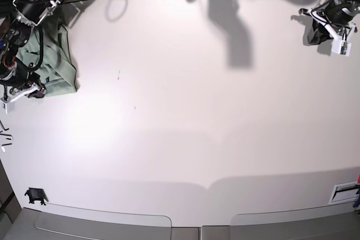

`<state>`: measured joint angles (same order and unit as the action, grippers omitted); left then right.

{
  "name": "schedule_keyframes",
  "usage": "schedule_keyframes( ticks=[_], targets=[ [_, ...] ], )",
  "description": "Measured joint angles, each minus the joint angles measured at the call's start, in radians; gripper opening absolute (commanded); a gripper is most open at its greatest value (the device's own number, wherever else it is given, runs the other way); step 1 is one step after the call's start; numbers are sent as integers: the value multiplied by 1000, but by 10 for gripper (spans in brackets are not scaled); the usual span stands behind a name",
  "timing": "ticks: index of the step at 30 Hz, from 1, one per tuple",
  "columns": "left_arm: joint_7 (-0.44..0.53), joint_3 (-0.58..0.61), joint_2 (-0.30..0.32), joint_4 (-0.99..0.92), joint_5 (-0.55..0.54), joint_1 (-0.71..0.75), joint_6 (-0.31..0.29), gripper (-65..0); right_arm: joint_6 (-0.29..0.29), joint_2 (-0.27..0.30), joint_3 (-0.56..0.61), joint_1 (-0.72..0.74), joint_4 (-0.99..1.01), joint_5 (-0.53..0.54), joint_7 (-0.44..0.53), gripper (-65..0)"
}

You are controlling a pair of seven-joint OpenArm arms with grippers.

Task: Fold the T-shirt properly
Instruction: 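Release the shirt and lift the right gripper away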

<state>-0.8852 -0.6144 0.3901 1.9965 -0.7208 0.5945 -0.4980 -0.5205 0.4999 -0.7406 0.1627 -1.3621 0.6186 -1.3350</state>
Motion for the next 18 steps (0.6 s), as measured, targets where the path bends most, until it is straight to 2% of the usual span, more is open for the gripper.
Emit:
schedule_keyframes(
  ticks=[10, 14, 18],
  targets=[
    [2, 0, 0, 0, 0, 150, 0, -650, -59, -29, 2, -141, -294, 150, -27, -650],
    [3, 0, -8, 0, -1, 236, 0, -650, -63, -66, -1, -253, -415, 192, -36, -650],
    [-18, 0, -10, 0, -62, 337, -1, -650, -64, -135, 0, -366, -525, 273, -56, -650]
  ],
)
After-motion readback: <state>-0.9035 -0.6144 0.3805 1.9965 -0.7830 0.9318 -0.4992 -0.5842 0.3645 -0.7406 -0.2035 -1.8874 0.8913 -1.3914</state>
